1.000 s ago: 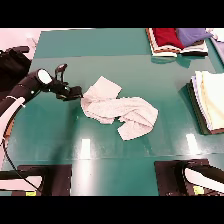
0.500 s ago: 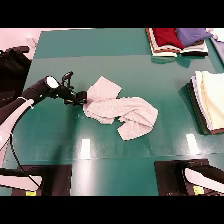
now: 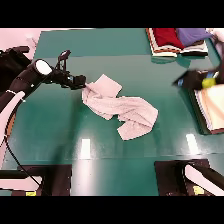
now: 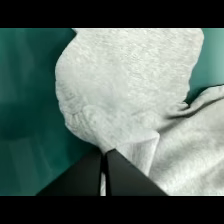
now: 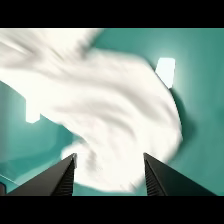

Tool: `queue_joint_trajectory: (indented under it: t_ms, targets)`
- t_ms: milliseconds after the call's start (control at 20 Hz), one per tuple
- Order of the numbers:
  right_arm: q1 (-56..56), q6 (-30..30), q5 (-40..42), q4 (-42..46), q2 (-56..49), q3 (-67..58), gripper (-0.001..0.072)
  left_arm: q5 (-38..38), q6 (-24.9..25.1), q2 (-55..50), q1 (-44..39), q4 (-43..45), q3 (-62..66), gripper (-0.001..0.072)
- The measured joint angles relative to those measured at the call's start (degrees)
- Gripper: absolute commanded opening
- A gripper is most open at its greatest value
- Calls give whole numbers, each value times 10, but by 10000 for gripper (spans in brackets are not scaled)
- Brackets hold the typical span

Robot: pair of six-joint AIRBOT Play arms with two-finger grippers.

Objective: Fold the shirts.

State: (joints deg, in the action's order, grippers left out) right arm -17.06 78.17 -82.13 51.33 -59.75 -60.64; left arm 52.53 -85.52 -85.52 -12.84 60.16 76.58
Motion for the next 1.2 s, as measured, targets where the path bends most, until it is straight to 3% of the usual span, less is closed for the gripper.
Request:
queue_joint_trajectory:
  t_ms: [200, 350, 500, 550, 850, 1200]
  targets:
    - [-9, -28, 79, -25, -29, 175, 454, 4, 3, 3, 0, 2, 9, 19]
    - [27, -45, 144, -49, -75, 216, 424, 6, 5, 3, 0, 2, 11, 19]
    - [66, -52, 201, -57, -115, 205, 255, 8, 5, 3, 0, 3, 12, 19]
    - [75, -54, 217, -57, -126, 196, 7, 10, 5, 3, 0, 3, 12, 19]
    - [109, -62, 241, -10, -113, 102, 13, 22, 5, 39, 0, 32, 34, 18]
    - [114, -66, 155, 22, 56, -122, 13, 26, 5, 245, 0, 138, 188, 18]
